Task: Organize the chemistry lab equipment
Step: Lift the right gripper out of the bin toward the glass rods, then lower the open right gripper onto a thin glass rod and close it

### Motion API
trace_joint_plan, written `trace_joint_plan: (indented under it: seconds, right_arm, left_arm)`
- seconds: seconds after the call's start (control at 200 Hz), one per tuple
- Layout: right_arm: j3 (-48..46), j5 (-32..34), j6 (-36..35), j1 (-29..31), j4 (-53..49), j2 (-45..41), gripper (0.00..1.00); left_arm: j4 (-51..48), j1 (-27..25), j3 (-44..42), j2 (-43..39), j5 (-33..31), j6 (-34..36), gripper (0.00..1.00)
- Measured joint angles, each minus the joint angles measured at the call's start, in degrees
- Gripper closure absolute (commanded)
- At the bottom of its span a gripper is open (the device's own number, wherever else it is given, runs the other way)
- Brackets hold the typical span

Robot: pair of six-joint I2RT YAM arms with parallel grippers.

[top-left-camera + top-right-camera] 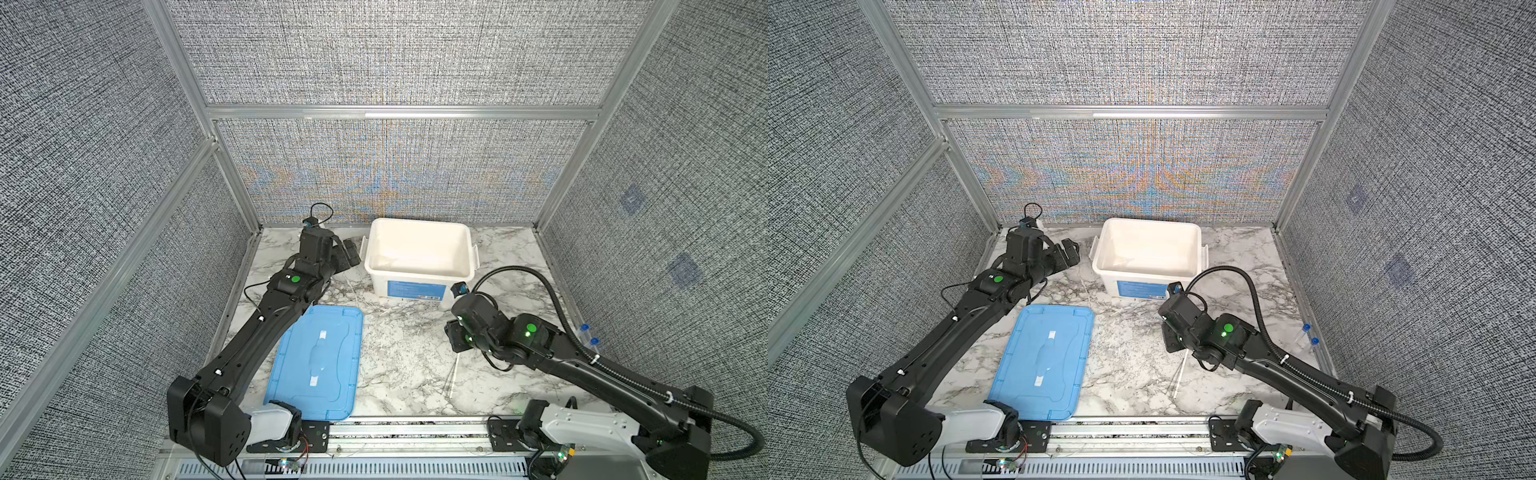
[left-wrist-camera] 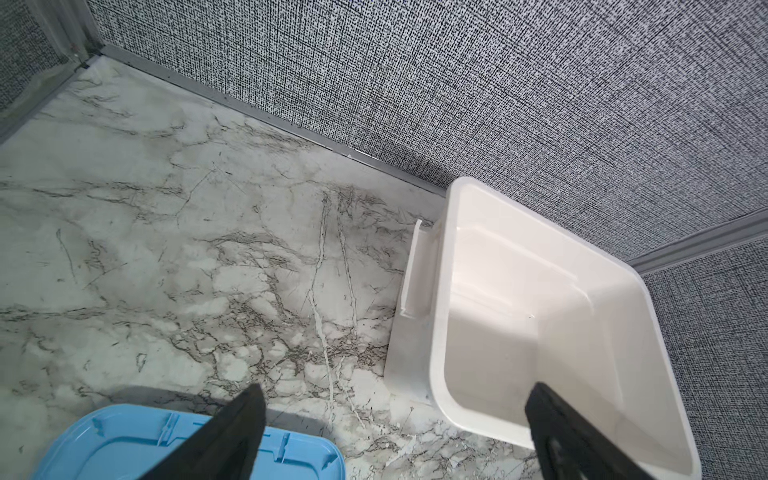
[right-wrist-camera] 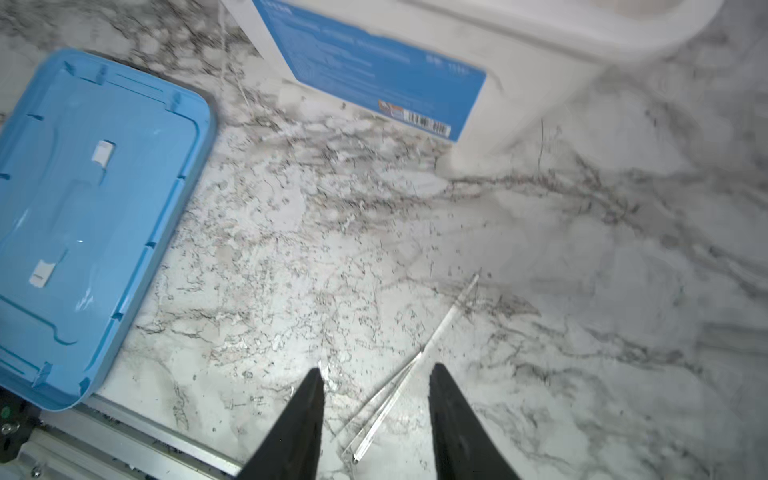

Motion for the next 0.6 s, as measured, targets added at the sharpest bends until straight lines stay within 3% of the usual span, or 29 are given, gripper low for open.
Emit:
trace_joint_plan:
  seconds: [0.14, 0.235, 0.41, 0.595]
  right_arm:
    - [-4.85, -2.23, 6.69, 0.00, -1.73, 1.77, 0.60]
    - [-6.27, -4.59, 10.49, -0.15, -2.34, 4.17, 0.69]
    - [-4.37, -9.16, 16.72, -0.07, -5.01, 14.84, 0.70]
    - [-2.25, -12.76, 18.60, -0.07, -6.80, 22.12, 0.69]
  left_arm:
    - [-0.37, 0.00, -0.68, -0.39, 0.02, -0.39, 0.01]
    - [-0.37, 0.00, -1.40, -1.53, -0.42, -0.39, 0.01]
    - [-0.44, 0.04, -1.99, -2.29, -0.81, -0.35, 0.01]
    - [-0.55, 0.04, -3.37, -3.37, -0.85, -0.28, 0.01]
